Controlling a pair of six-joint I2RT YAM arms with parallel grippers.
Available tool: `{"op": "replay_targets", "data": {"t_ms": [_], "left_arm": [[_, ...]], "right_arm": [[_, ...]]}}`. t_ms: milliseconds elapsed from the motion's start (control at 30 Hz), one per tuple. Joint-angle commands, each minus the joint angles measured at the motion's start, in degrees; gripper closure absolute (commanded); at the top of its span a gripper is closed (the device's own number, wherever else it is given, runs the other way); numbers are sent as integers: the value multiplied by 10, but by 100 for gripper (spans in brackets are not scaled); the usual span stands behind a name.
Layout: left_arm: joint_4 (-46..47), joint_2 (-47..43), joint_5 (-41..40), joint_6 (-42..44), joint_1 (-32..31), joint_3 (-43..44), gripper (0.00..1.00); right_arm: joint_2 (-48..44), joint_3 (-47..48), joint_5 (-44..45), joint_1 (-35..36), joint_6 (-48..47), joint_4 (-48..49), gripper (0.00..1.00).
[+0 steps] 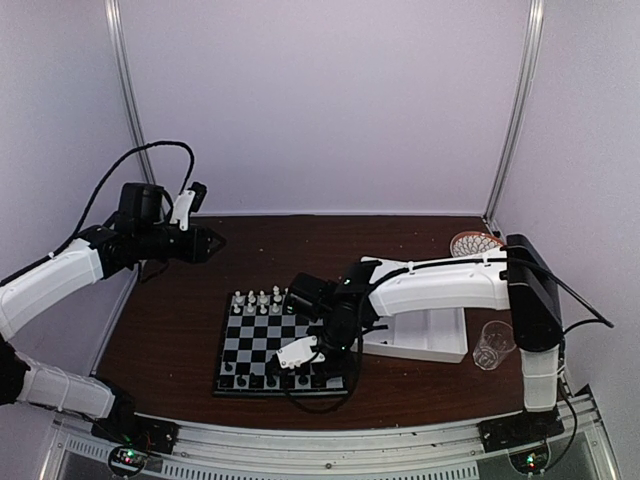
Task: Set up the chess pieces on the board
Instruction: Move the rook to a8.
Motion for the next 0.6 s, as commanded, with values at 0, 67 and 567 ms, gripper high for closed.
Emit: {"op": "replay_targets", "data": {"t_ms": [0, 67, 567], "left_arm": [[23, 2, 14, -4, 8, 9, 58], [24, 3, 16, -5, 9, 9, 58], [22, 17, 32, -7, 11, 12, 58]], "right_arm": [[8, 17, 2, 5, -2, -15, 77], [7, 18, 0, 5, -2, -16, 80], [-64, -39, 22, 6, -5, -22, 91]]}}
